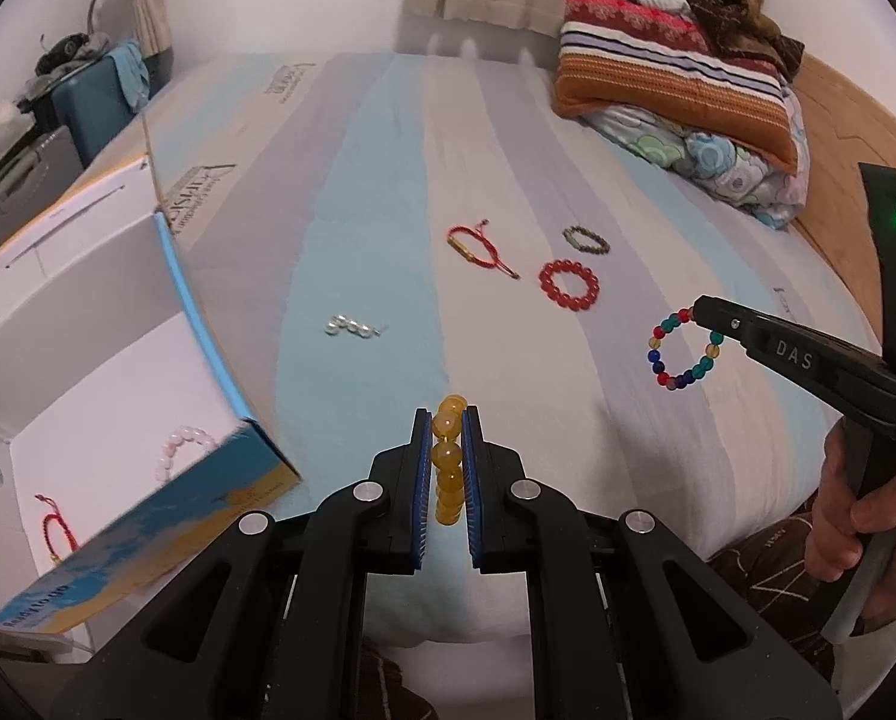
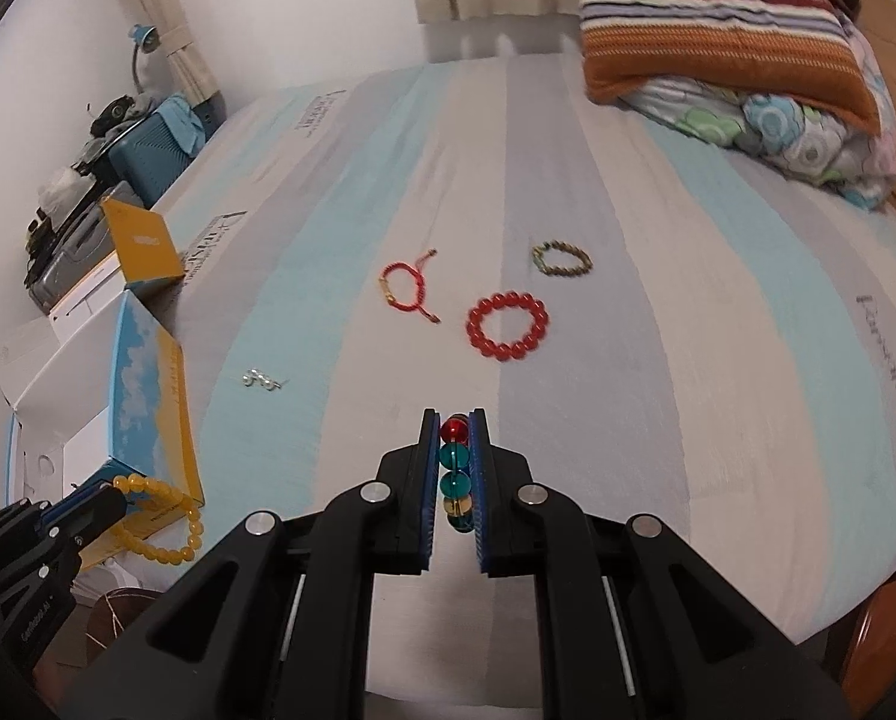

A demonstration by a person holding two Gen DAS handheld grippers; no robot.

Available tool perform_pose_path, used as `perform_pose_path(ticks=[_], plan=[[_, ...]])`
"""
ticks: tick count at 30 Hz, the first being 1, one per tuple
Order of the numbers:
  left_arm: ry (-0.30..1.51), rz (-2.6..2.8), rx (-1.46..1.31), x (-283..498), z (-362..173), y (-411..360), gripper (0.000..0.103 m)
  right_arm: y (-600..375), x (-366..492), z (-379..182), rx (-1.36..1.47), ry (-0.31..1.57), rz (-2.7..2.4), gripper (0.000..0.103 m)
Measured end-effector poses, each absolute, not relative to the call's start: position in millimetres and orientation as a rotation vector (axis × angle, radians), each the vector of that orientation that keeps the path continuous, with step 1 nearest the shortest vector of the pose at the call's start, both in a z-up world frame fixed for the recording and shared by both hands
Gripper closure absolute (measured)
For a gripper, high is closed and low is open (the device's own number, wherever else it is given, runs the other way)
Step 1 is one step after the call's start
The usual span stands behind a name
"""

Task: Organize jewelry
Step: 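Carry the amber and multicolour bracelets with both tools into the white box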

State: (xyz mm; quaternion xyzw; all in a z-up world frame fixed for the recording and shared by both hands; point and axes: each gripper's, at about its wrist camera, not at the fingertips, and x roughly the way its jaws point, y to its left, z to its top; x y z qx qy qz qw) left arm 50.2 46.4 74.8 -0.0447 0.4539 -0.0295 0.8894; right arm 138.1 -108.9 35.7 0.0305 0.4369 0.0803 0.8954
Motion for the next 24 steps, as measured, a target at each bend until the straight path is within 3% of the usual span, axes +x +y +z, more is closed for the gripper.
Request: perform_pose_path(ticks=[24], plan=[[0.830, 0.056, -0.161, 40.5, 134.7, 120.3, 0.094, -10.8, 144.3, 84.9, -0.026, 0.825, 0.288, 0.094]])
